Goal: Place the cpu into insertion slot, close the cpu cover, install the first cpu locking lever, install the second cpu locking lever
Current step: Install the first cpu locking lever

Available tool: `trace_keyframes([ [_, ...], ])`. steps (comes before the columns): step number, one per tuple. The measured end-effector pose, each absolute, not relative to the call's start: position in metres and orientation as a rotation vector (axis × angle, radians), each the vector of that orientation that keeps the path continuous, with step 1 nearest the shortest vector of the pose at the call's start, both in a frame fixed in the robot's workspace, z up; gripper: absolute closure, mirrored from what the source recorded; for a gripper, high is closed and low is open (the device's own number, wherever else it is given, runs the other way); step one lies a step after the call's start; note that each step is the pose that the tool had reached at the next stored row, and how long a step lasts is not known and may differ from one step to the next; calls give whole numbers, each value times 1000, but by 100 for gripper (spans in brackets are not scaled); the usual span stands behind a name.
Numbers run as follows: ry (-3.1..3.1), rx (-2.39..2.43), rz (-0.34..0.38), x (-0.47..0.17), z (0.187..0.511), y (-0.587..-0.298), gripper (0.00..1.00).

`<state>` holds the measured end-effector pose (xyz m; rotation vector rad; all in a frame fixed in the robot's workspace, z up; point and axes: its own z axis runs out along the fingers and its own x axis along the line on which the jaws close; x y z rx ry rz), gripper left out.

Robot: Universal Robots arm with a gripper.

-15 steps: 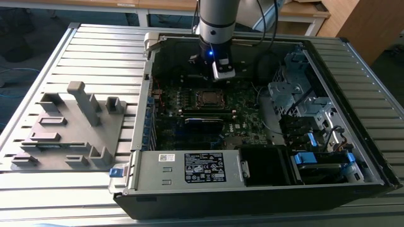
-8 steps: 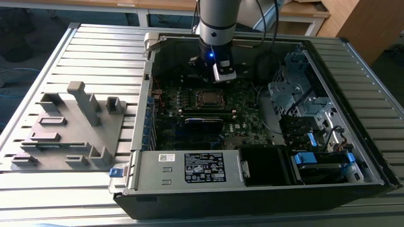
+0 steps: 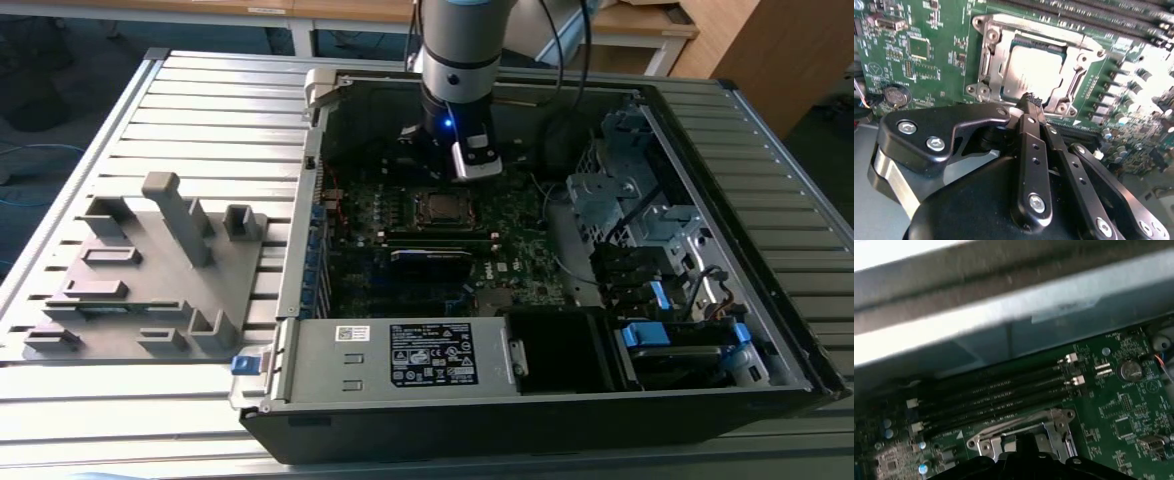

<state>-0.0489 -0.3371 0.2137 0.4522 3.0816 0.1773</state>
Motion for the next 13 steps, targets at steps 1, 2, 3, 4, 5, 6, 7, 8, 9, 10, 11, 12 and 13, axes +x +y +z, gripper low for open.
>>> trace_keyframes([
  [1, 3082, 450, 177, -49, 214, -339, 89],
  [2, 3082, 449, 177, -49, 214, -341, 89],
  [3, 3082, 447, 177, -49, 214, -343, 89],
  [4, 3083, 446, 176, -49, 214, -345, 89],
  [5, 3083, 445, 175, -49, 214, -346, 89],
  [6, 3083, 444, 172, -49, 214, -348, 89],
  [7, 3083, 444, 168, -49, 214, -349, 89],
  [8, 3083, 444, 162, -49, 214, -350, 89],
  [9, 3082, 444, 156, -49, 214, -351, 89],
  [10, 3082, 443, 152, -49, 214, -351, 89],
  [11, 3082, 443, 150, -49, 214, -351, 89],
  [12, 3082, 443, 150, -49, 214, -351, 89],
  [13, 3082, 443, 150, -49, 215, -351, 89],
])
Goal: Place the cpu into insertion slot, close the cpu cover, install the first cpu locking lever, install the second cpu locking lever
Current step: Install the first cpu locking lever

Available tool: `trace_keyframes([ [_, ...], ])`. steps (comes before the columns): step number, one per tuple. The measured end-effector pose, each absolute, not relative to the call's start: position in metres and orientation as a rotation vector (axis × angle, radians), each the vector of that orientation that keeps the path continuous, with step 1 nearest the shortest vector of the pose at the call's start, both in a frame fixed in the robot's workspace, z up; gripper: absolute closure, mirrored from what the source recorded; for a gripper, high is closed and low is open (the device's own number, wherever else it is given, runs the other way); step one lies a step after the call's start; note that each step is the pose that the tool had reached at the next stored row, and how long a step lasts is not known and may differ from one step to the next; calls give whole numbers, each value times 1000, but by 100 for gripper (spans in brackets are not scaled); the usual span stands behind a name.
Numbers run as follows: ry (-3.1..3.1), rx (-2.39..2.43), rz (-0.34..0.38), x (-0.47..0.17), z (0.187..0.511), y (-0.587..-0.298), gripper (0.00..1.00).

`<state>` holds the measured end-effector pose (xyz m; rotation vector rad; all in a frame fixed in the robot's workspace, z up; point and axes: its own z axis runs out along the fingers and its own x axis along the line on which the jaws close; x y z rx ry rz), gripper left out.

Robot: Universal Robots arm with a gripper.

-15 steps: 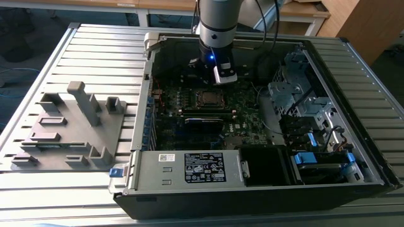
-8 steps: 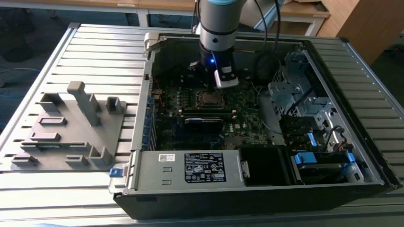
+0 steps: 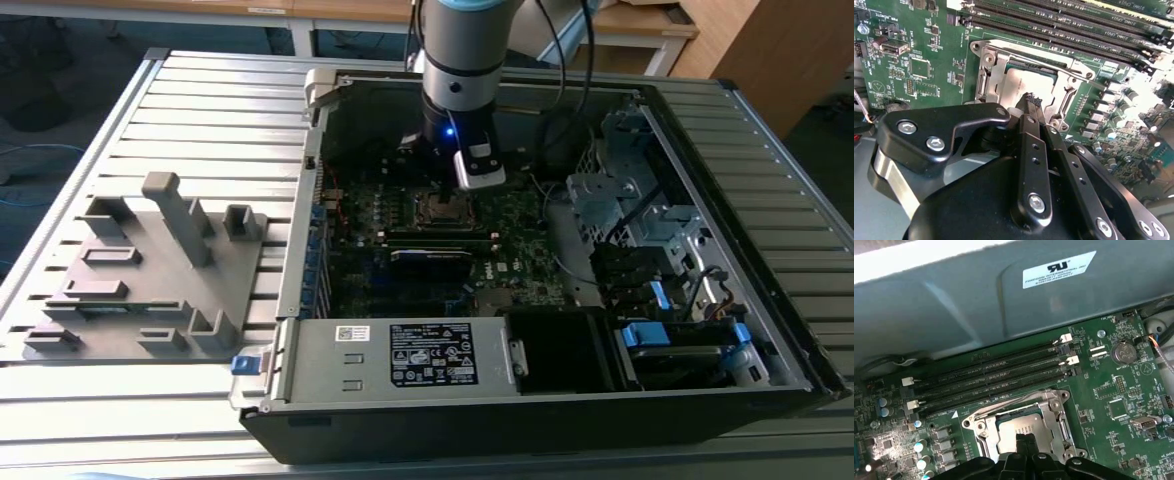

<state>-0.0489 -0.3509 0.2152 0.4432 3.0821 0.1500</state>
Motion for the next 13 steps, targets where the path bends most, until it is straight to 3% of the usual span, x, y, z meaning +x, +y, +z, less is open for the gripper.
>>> trace_keyframes([
  [13, 3082, 442, 150, -49, 223, -351, 89],
])
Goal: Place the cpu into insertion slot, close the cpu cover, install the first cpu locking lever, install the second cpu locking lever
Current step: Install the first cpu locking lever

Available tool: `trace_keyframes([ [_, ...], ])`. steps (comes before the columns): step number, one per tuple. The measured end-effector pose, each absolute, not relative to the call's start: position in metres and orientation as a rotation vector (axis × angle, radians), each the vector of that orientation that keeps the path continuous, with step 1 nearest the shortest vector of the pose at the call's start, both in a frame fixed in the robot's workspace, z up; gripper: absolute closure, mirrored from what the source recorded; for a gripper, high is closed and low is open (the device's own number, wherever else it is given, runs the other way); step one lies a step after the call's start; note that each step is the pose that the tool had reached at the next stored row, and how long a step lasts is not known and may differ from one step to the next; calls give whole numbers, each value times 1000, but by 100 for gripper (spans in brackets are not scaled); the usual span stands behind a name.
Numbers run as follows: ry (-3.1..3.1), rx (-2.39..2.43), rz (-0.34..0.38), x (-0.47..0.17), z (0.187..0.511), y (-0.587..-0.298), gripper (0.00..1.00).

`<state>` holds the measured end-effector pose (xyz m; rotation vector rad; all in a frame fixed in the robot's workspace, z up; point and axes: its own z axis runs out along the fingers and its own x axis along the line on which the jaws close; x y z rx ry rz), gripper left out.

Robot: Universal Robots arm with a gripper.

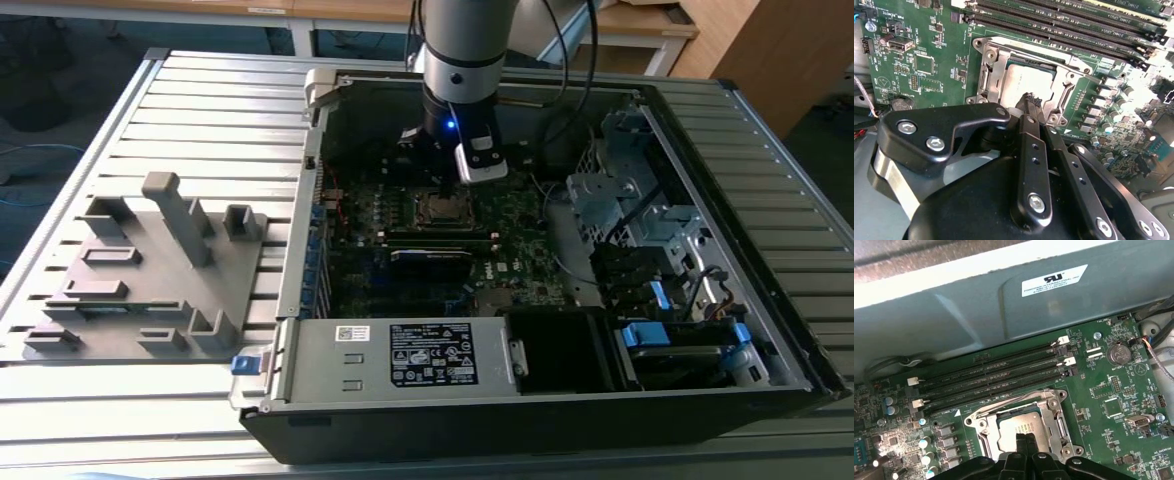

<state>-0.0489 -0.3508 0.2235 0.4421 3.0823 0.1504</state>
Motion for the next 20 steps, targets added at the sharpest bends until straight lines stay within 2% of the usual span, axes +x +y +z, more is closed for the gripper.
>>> trace_keyframes([
  [20, 3093, 375, 152, -49, 228, -351, 89],
])
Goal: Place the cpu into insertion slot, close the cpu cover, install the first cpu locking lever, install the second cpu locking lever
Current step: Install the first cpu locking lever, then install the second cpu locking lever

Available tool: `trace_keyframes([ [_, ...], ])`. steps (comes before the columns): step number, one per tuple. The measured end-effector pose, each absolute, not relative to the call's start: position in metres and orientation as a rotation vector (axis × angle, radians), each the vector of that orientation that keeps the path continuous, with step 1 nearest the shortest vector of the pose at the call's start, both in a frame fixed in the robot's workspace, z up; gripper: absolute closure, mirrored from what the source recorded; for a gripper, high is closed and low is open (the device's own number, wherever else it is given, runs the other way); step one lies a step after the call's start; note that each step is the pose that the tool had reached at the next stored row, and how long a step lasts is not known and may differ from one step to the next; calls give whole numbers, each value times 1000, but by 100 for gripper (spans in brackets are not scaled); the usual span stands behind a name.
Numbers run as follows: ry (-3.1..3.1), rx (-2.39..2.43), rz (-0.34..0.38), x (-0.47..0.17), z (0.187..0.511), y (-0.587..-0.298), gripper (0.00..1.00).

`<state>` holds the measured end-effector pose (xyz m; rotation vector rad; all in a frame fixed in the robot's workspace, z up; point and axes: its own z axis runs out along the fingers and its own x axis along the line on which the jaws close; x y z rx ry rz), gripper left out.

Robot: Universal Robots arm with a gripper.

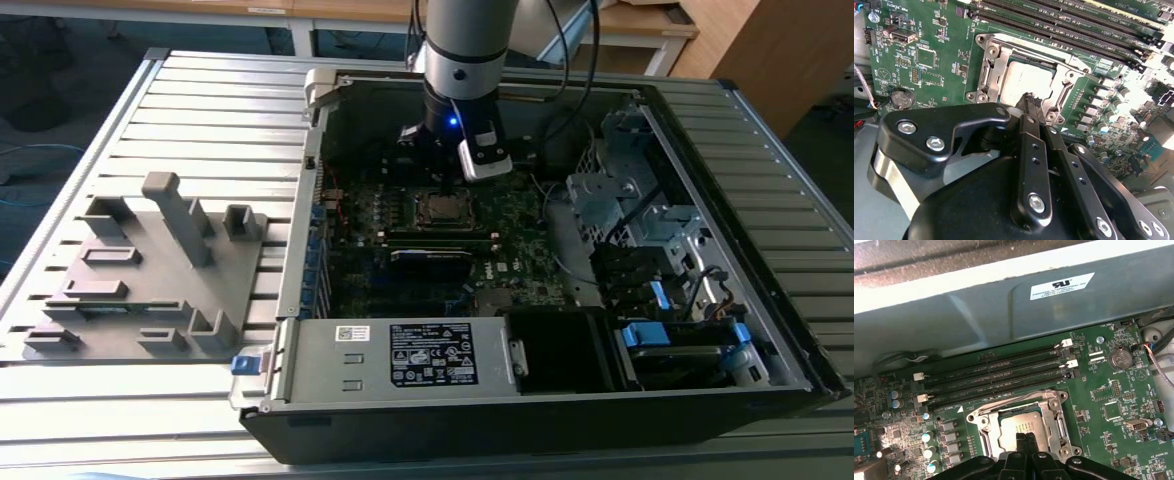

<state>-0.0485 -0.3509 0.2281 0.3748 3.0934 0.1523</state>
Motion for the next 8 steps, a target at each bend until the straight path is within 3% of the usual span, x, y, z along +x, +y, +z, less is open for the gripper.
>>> trace_keyframes([
  [8, 3093, 375, 153, -49, 230, -351, 89],
])
